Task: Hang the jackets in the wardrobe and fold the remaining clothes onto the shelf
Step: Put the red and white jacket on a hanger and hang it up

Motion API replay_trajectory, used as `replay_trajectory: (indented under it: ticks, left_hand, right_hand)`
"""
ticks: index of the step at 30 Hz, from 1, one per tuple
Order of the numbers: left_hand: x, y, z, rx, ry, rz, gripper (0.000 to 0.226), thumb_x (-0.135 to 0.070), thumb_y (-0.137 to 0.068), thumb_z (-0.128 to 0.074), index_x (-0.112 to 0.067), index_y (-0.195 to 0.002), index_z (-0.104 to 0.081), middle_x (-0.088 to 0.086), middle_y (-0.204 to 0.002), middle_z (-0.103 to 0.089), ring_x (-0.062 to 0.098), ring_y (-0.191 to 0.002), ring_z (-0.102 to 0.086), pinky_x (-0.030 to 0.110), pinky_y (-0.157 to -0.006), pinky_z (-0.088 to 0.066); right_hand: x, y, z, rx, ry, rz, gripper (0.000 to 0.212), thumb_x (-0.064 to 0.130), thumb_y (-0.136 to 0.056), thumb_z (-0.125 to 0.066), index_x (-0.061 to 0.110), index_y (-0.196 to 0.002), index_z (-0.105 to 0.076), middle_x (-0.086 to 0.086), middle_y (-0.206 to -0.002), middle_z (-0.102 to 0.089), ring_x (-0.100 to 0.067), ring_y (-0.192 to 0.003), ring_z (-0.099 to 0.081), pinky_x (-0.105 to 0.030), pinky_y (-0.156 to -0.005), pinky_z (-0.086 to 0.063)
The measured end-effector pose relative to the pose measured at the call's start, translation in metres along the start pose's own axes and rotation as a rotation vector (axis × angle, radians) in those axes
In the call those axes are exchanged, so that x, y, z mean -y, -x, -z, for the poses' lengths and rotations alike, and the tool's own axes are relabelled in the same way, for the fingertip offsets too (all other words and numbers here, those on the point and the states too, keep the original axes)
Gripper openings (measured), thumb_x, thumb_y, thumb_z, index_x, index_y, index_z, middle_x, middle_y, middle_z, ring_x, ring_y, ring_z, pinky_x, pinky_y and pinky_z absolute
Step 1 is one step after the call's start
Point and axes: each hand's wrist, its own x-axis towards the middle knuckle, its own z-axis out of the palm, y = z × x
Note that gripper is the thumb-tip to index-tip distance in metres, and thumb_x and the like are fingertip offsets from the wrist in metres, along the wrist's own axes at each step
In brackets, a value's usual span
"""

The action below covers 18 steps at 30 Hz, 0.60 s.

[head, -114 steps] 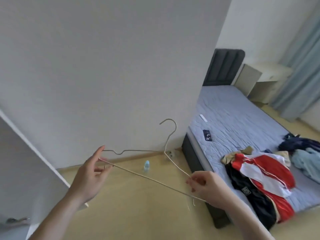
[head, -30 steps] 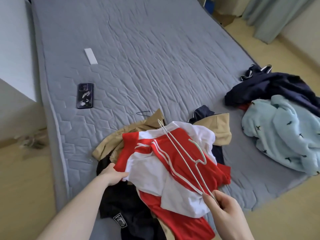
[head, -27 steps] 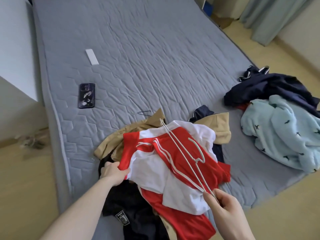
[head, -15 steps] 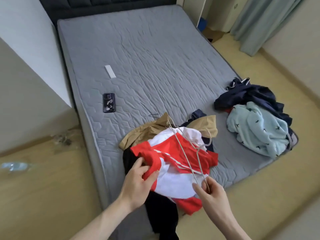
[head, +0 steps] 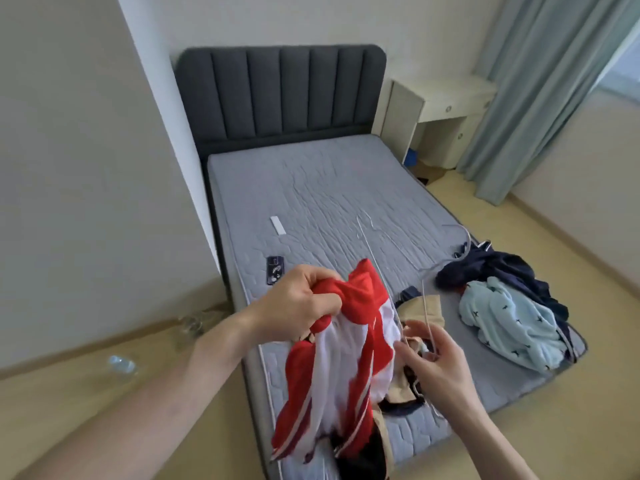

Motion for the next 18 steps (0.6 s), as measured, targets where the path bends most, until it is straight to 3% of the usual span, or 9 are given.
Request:
replay_trajectory:
  ticks: [2, 5, 7, 9, 10, 11, 13, 15, 18]
  left_hand:
    - [-0.017, 0.012, 0.016, 0.024, -0.072, -0.015, 0.013, -0.001, -0.073, -0.053, 0.003, -0.067, -0.041, 0.004, -0.057, -0.033, 0.015, -0.049, -0.037, 0.026, -0.046, -0.034]
    - [-0.035, 0.033, 0.036, 0.040, -0.157, -0.038, 0.012, -0.001, -0.075, -0.052, 0.005, -0.070, -0.043, 0.007, -0.061, -0.034, 0.015, -0.052, -0.038, 0.024, -0.047, -0.034]
    - [-0.047, 0.048, 0.048, 0.040, -0.199, -0.064, 0.011, -0.002, -0.075, -0.053, -0.002, -0.067, -0.045, 0.010, -0.063, -0.035, 0.017, -0.055, -0.037, 0.026, -0.049, -0.033]
    - [-0.057, 0.063, 0.063, 0.002, -0.243, -0.077, 0.012, -0.009, -0.072, -0.054, -0.002, -0.067, -0.046, 0.014, -0.065, -0.037, 0.022, -0.059, -0.038, 0.031, -0.052, -0.033]
    - [-0.062, 0.071, 0.073, -0.030, -0.258, -0.074, 0.016, -0.013, -0.070, -0.055, 0.001, -0.068, -0.047, 0.014, -0.065, -0.040, 0.023, -0.060, -0.040, 0.033, -0.054, -0.034]
    - [-0.065, 0.079, 0.084, -0.061, -0.285, -0.070, 0.018, -0.015, -0.069, -0.056, 0.001, -0.069, -0.049, 0.013, -0.065, -0.044, 0.024, -0.060, -0.043, 0.034, -0.055, -0.036]
    - [-0.066, 0.095, 0.111, -0.125, -0.413, -0.060, 0.009, -0.014, -0.071, -0.056, -0.006, -0.068, -0.053, 0.003, -0.061, -0.049, 0.018, -0.058, -0.049, 0.032, -0.055, -0.040]
    - [-0.061, 0.112, 0.136, -0.214, -0.590, -0.034, 0.010, -0.009, -0.073, -0.057, -0.011, -0.068, -0.048, -0.006, -0.060, -0.050, 0.012, -0.056, -0.050, 0.033, -0.055, -0.041]
    - [-0.047, 0.128, 0.151, -0.278, -0.702, -0.036, 0.028, 0.004, -0.075, -0.054, -0.018, -0.067, -0.039, -0.013, -0.084, -0.073, 0.010, -0.079, -0.066, 0.031, -0.072, -0.050]
  right_hand:
    - [0.031, -0.005, -0.013, 0.038, -0.039, 0.077, 0.043, 0.029, -0.081, -0.086, 0.035, -0.119, -0.068, 0.020, -0.112, -0.073, -0.006, -0.091, -0.072, -0.027, -0.080, -0.058]
    - [0.071, -0.013, -0.038, 0.156, -0.086, 0.115, 0.064, 0.032, -0.077, -0.089, 0.043, -0.133, -0.060, 0.006, -0.102, -0.076, -0.006, -0.066, -0.068, -0.023, -0.062, -0.056]
    - [0.091, -0.015, -0.058, 0.271, -0.073, 0.130, 0.062, 0.032, -0.080, -0.087, 0.041, -0.134, -0.060, 0.004, -0.095, -0.074, -0.014, -0.074, -0.070, -0.031, -0.066, -0.058]
    - [0.107, -0.016, -0.076, 0.388, -0.062, 0.173, 0.032, 0.026, -0.087, -0.082, 0.027, -0.118, -0.074, 0.005, -0.102, -0.076, -0.013, -0.093, -0.073, -0.033, -0.080, -0.060]
    - [0.112, -0.015, -0.082, 0.422, -0.052, 0.188, 0.015, 0.023, -0.091, -0.077, 0.020, -0.106, -0.078, 0.004, -0.095, -0.077, -0.011, -0.089, -0.071, -0.033, -0.080, -0.058]
    - [0.117, -0.013, -0.087, 0.434, -0.052, 0.196, 0.010, 0.023, -0.095, -0.073, 0.014, -0.095, -0.079, 0.002, -0.085, -0.075, -0.010, -0.079, -0.067, -0.032, -0.075, -0.054]
    - [0.125, -0.010, -0.089, 0.407, -0.093, 0.202, 0.027, 0.025, -0.099, -0.066, 0.007, -0.079, -0.073, -0.002, -0.069, -0.062, -0.012, -0.066, -0.055, -0.032, -0.066, -0.043]
    - [0.136, -0.006, -0.087, 0.343, -0.114, 0.239, 0.041, 0.029, -0.101, -0.062, 0.013, -0.064, -0.060, 0.002, -0.061, -0.046, -0.011, -0.058, -0.042, -0.026, -0.059, -0.034]
    - [0.153, -0.001, -0.087, 0.321, -0.128, 0.330, 0.044, 0.030, -0.102, -0.061, 0.014, -0.061, -0.056, 0.004, -0.058, -0.044, -0.009, -0.054, -0.040, -0.017, -0.053, -0.033]
